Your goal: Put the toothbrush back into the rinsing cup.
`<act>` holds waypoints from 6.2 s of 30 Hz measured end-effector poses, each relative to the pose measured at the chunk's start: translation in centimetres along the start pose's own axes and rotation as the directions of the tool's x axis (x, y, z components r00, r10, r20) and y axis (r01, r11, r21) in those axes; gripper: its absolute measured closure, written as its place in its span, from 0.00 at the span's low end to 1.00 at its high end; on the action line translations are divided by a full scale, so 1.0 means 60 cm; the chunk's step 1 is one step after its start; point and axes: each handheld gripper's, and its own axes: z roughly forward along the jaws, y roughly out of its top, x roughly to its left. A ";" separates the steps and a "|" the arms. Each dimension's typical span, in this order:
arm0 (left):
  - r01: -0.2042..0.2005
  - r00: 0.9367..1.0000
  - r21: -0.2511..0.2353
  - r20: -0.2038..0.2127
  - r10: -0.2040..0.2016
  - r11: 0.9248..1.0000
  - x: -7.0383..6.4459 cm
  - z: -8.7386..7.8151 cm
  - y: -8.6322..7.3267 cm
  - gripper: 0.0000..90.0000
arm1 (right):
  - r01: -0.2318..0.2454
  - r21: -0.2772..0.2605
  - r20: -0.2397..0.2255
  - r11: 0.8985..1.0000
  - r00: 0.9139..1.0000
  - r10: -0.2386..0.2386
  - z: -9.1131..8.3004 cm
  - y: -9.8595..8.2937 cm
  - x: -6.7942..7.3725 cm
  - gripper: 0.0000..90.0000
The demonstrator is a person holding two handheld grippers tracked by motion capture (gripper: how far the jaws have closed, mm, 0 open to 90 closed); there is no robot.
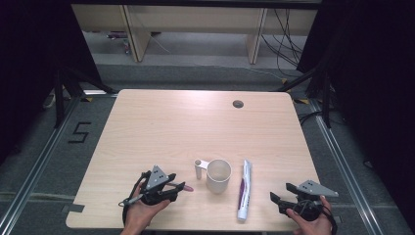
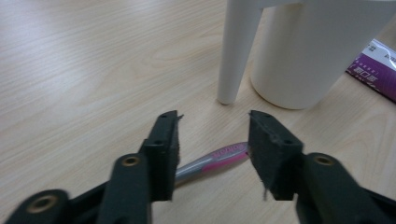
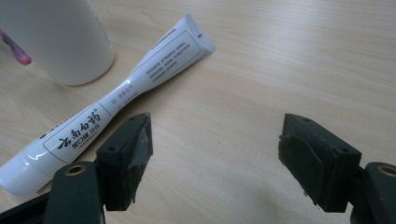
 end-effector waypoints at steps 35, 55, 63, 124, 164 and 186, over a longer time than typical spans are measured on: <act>-0.071 0.994 0.145 0.094 0.057 0.987 -0.012 0.047 -0.011 0.99 | -0.034 0.029 -0.008 0.999 0.999 0.034 -0.001 -0.003 0.004 0.31; -0.092 0.986 0.181 0.151 0.065 0.979 -0.014 -0.023 -0.047 0.97 | -0.013 0.008 -0.011 1.000 1.000 0.013 0.001 -0.001 -0.001 0.31; -0.101 0.987 0.196 0.143 0.073 0.975 -0.008 -0.055 -0.062 0.97 | -0.006 0.007 -0.004 1.000 1.000 0.006 0.001 -0.001 -0.001 0.31; 0.006 0.996 0.395 -0.086 0.031 0.919 0.091 -0.102 -0.061 0.69 | 0.002 0.022 -0.014 1.000 1.000 -0.002 0.005 0.002 0.003 0.31; -0.097 0.994 0.629 0.015 0.112 0.772 0.107 -0.054 -0.007 0.90 | -0.030 0.011 -0.027 0.999 0.999 0.030 0.002 0.003 0.008 0.31; -0.140 0.988 0.746 0.060 0.144 0.651 0.101 -0.024 0.018 0.91 | -0.019 0.018 -0.026 1.000 0.999 0.020 0.003 0.003 0.008 0.32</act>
